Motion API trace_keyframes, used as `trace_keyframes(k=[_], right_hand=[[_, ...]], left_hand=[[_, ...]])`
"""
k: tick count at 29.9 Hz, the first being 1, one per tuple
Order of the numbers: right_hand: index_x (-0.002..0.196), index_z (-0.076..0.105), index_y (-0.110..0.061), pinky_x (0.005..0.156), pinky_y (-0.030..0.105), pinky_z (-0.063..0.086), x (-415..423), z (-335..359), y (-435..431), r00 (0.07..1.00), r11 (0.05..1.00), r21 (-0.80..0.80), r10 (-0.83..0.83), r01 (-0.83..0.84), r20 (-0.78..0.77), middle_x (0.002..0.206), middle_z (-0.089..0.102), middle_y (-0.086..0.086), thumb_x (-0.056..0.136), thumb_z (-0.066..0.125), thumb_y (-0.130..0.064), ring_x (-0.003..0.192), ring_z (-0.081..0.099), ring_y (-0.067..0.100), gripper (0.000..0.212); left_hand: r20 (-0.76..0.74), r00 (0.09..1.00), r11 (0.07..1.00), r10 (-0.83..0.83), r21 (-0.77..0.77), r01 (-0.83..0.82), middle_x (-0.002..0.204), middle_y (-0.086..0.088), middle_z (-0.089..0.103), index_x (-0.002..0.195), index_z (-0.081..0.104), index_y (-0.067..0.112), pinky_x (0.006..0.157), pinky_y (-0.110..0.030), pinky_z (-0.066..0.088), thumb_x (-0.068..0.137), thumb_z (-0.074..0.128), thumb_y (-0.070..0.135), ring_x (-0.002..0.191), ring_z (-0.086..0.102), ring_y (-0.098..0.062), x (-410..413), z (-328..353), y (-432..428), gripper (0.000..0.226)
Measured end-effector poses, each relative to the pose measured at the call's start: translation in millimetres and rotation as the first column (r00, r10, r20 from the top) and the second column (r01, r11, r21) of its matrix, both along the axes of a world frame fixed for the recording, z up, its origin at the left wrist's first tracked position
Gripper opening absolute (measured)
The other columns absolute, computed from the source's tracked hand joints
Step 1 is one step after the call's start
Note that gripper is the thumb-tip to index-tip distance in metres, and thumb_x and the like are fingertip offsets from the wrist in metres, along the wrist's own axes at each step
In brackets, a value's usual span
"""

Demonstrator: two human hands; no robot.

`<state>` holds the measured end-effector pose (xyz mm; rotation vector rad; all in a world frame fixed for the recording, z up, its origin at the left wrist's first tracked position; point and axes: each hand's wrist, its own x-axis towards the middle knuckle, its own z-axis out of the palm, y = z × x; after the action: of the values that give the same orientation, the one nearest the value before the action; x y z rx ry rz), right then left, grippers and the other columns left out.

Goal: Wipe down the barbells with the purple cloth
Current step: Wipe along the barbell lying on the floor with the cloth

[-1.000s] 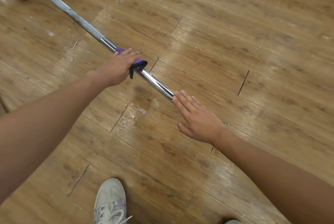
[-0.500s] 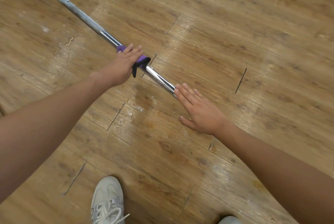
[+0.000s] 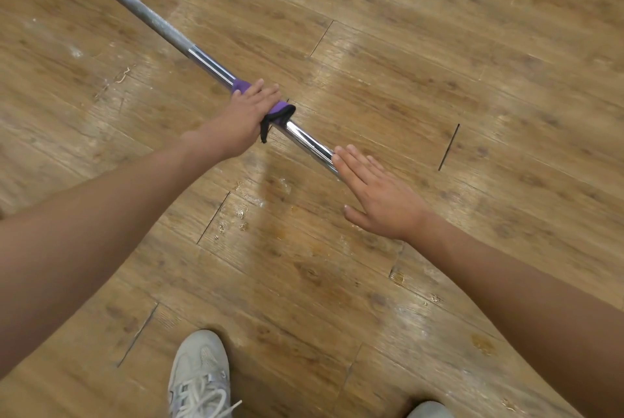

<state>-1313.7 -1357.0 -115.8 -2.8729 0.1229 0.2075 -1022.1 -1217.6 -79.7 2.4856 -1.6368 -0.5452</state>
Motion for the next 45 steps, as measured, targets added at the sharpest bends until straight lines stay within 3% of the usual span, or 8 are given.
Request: trace_keyframes(k=[7,11,14,18,23,30,35,45], right_hand=[[0.161,0.008,-0.007,0.127,0.041,0.008,-0.8,1.8,-2.8,0.999,0.996,-0.089,-0.015,0.017,0.030,0.168,0.005,0.010,0.102,0.028,-0.046,0.156,-0.002,0.022,0.073],[0.159,0.020,-0.003,0.126,0.045,0.016,-21.8,5.9,11.1,0.988,0.973,-0.194,-0.100,0.122,0.117,0.166,0.019,0.015,0.103,0.039,-0.033,0.156,0.010,0.027,0.067],[0.159,0.012,0.000,0.126,0.048,0.013,-47.5,6.8,43.7,0.952,0.933,-0.192,-0.296,0.306,0.077,0.168,0.005,0.017,0.099,0.045,-0.032,0.156,0.000,0.030,0.076],[0.159,0.007,0.002,0.126,0.051,0.005,-60.8,3.8,75.5,0.912,0.889,-0.213,-0.410,0.404,0.018,0.168,-0.004,0.019,0.095,0.032,-0.042,0.156,-0.006,0.033,0.081],[0.159,0.003,0.001,0.126,0.049,0.002,-61.9,0.4,76.3,0.913,0.886,-0.239,-0.407,0.397,0.006,0.168,-0.008,0.018,0.097,0.038,-0.047,0.156,-0.009,0.031,0.086],[0.159,0.006,0.001,0.126,0.050,0.005,-57.3,0.6,76.8,0.903,0.882,-0.211,-0.429,0.421,0.008,0.168,-0.005,0.018,0.095,0.035,-0.048,0.156,-0.007,0.031,0.086],[0.159,0.008,0.000,0.126,0.049,0.004,-58.1,2.5,72.7,0.897,0.878,-0.201,-0.442,0.435,0.009,0.168,-0.004,0.016,0.097,0.036,-0.048,0.156,-0.007,0.029,0.083],[0.162,0.000,-0.012,0.125,0.039,-0.011,-49.7,4.9,62.4,0.843,0.842,-0.055,-0.538,0.537,0.001,0.169,-0.012,0.002,0.103,0.021,-0.051,0.154,-0.017,0.016,0.073]], left_hand=[[-0.009,1.000,0.999,-0.027,-0.021,0.027,0.169,0.000,0.009,0.160,0.019,0.013,0.124,-0.050,0.005,0.098,0.037,-0.009,0.156,-0.001,-0.020,-10.8,-3.0,-3.8,0.068],[0.000,1.000,1.000,-0.026,0.002,0.026,0.169,-0.002,0.010,0.159,0.021,0.012,0.123,-0.051,0.006,0.099,0.036,-0.009,0.156,0.001,-0.021,-9.2,-1.6,-9.0,0.066],[-0.003,1.000,1.000,-0.019,0.000,0.019,0.169,-0.002,0.010,0.159,0.021,0.011,0.123,-0.052,0.007,0.097,0.035,-0.010,0.156,0.000,-0.022,-9.9,-0.5,-10.7,0.067],[-0.002,1.000,0.999,0.005,-0.045,-0.005,0.169,-0.003,0.009,0.160,0.019,0.011,0.124,-0.051,0.006,0.096,0.036,-0.011,0.156,-0.001,-0.023,-14.9,-4.6,-10.0,0.069],[-0.016,0.999,0.993,0.032,-0.109,-0.034,0.169,-0.001,0.006,0.161,0.015,0.012,0.126,-0.052,0.007,0.095,0.038,-0.013,0.156,-0.003,-0.023,-27.2,-14.4,5.7,0.074],[-0.024,0.995,0.995,0.096,-0.021,-0.096,0.169,-0.003,0.011,0.160,0.021,0.012,0.124,-0.051,0.002,0.092,0.037,-0.016,0.156,0.001,-0.022,-2.6,-0.5,-13.5,0.075],[-0.037,0.998,0.997,-0.041,-0.069,0.038,0.169,-0.001,0.011,0.160,0.021,0.013,0.125,-0.050,0.003,0.090,0.038,-0.017,0.156,0.001,-0.020,-31.6,-2.1,-5.1,0.078],[0.034,0.999,0.999,0.022,-0.035,-0.021,0.168,-0.006,0.015,0.159,0.023,0.008,0.122,-0.053,0.008,0.096,0.037,-0.010,0.156,0.005,-0.025,-25.7,0.6,-29.2,0.067]])
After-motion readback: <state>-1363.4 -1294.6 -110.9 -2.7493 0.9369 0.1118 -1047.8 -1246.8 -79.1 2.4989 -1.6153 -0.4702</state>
